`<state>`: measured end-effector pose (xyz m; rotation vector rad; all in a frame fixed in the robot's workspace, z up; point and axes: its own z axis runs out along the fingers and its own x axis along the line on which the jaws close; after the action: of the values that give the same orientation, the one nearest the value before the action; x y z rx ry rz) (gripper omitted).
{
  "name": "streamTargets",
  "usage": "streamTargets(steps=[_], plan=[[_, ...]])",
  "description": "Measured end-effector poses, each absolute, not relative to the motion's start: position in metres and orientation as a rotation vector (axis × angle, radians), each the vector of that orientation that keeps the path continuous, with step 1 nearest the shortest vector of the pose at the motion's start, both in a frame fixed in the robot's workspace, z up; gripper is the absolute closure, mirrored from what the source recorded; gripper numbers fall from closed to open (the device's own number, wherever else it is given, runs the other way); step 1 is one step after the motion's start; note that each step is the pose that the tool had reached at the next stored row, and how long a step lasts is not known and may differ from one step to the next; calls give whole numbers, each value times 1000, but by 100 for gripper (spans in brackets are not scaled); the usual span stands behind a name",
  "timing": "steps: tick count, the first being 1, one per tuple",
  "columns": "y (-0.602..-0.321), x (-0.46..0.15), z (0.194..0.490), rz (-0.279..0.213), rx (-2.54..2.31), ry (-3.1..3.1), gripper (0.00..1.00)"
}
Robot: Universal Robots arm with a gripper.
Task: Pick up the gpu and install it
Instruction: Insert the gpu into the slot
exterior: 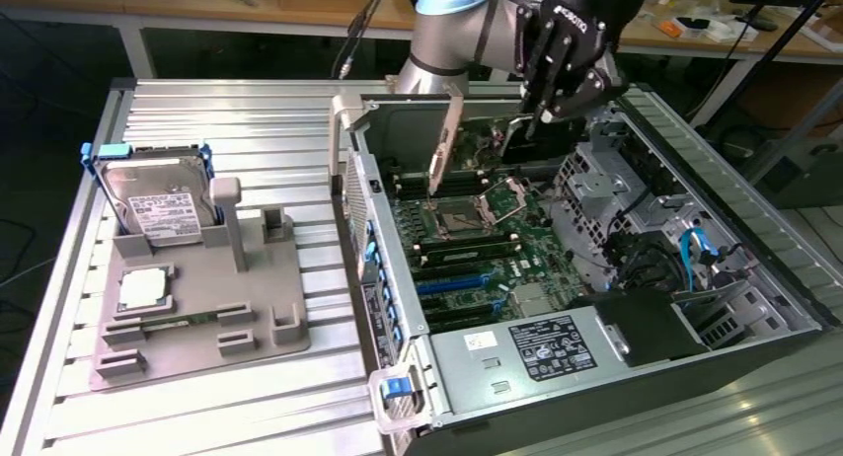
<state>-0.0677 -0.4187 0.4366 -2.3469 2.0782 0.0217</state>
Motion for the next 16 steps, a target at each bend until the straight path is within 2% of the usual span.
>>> streamTargets(steps=[3, 4, 16], plan=[[-423, -68, 389, 14, -2268, 2170, 73], [-425, -68, 383, 14, -2268, 2171, 73], [-441, -68, 370, 12, -2268, 2173, 73]])
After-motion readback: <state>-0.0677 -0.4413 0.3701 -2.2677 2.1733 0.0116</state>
